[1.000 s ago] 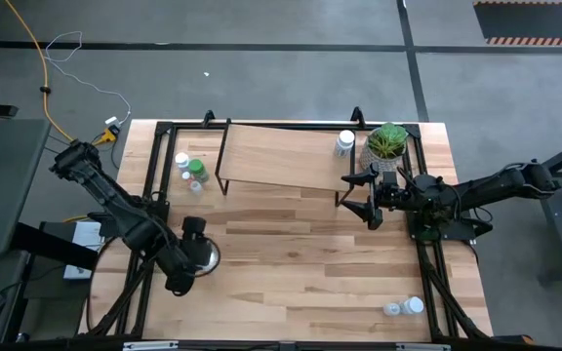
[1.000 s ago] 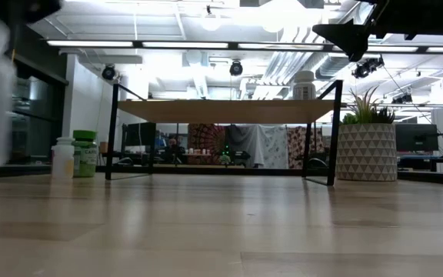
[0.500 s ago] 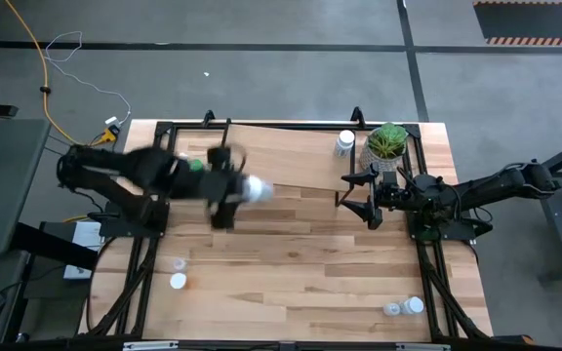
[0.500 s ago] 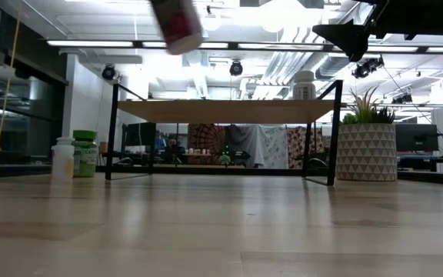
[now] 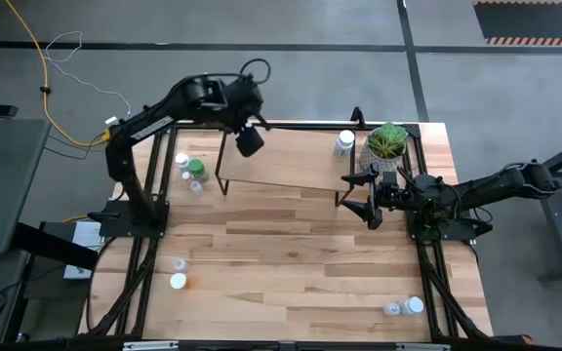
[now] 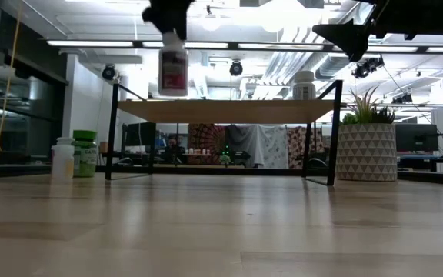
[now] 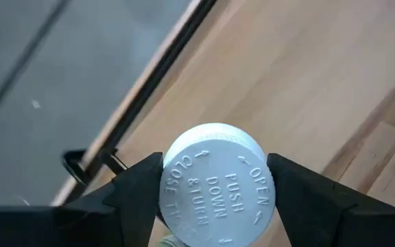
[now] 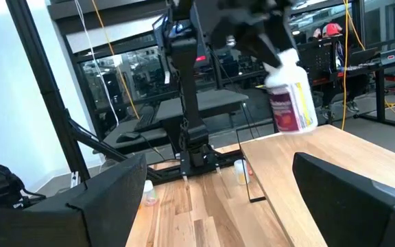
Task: Pick and place medicine bottles onto shelf by color
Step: Put the white medicine bottle on the shelf
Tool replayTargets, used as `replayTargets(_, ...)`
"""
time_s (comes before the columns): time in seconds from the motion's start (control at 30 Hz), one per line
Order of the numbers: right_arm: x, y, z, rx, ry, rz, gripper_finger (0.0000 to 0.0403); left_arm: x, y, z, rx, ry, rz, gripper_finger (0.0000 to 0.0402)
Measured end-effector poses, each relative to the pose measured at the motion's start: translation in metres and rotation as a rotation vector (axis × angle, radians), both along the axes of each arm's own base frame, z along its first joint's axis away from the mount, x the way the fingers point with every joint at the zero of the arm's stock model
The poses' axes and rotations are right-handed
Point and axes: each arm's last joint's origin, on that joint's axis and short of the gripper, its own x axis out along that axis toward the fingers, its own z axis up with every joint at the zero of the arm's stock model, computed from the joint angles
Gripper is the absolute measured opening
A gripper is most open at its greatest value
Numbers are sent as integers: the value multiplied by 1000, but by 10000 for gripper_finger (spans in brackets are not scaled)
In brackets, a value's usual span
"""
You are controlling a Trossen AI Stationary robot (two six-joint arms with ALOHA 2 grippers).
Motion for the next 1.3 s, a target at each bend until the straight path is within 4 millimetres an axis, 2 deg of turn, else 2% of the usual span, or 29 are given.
replayTargets(0.2, 0, 0, 0, 2, 2, 0, 358, 1, 31, -18, -92, 9, 64, 235)
replayTargets(0.53, 0, 0, -1, 0, 15, 7, 358, -10, 51, -21, -82, 19, 198, 236)
replayTargets(1.13, 0, 0, -1, 18, 13, 6, 358, -14, 54, -22, -100, 20, 226, 237)
replayTargets(1.3, 0, 0, -1, 18, 13, 6, 358, -14, 54, -22, -100, 19, 226, 257)
